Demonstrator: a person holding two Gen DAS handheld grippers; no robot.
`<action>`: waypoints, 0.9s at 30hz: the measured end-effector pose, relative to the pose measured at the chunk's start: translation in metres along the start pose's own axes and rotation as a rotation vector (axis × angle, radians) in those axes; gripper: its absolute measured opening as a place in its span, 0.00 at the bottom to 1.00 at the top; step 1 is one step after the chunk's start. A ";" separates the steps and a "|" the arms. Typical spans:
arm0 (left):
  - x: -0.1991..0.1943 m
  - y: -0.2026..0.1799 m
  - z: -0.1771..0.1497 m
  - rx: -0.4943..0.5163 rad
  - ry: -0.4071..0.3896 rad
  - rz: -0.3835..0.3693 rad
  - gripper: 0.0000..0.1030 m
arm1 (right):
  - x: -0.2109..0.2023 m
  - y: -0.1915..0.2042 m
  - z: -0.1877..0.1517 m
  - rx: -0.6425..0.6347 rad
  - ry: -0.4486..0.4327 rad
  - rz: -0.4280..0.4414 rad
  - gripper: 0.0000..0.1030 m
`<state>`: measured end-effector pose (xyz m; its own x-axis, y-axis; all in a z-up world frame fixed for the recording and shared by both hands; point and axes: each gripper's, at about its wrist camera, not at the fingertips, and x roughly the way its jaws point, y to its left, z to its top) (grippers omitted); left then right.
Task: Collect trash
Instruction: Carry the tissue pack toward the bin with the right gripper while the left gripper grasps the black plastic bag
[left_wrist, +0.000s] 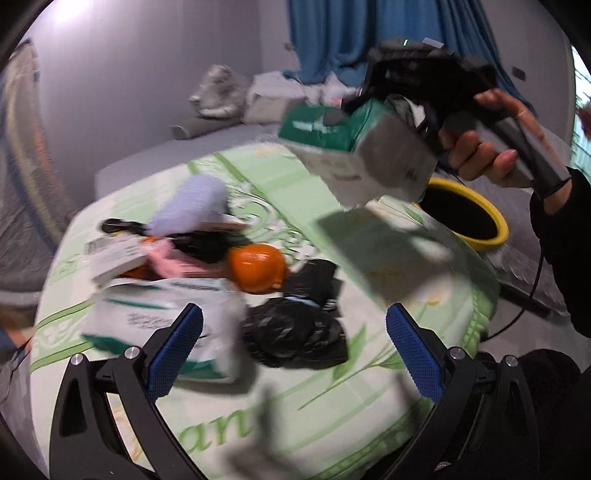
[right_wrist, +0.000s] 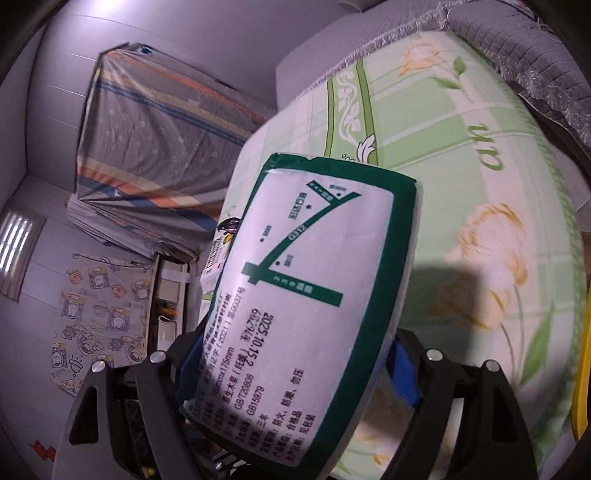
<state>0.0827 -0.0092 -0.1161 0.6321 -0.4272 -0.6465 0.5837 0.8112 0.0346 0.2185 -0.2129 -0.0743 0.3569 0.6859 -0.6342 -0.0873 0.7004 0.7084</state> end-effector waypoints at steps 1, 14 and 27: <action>0.009 -0.001 0.003 0.000 0.026 -0.024 0.92 | -0.009 -0.003 -0.008 0.000 -0.017 0.017 0.76; 0.086 -0.015 0.024 0.065 0.270 -0.072 0.88 | -0.080 -0.039 -0.062 0.027 -0.143 0.077 0.77; 0.118 0.003 0.023 0.038 0.373 -0.006 0.36 | -0.090 -0.051 -0.084 0.056 -0.177 0.112 0.77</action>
<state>0.1713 -0.0664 -0.1750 0.4033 -0.2511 -0.8799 0.6095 0.7910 0.0537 0.1131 -0.2940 -0.0798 0.5060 0.7097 -0.4901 -0.0850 0.6065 0.7905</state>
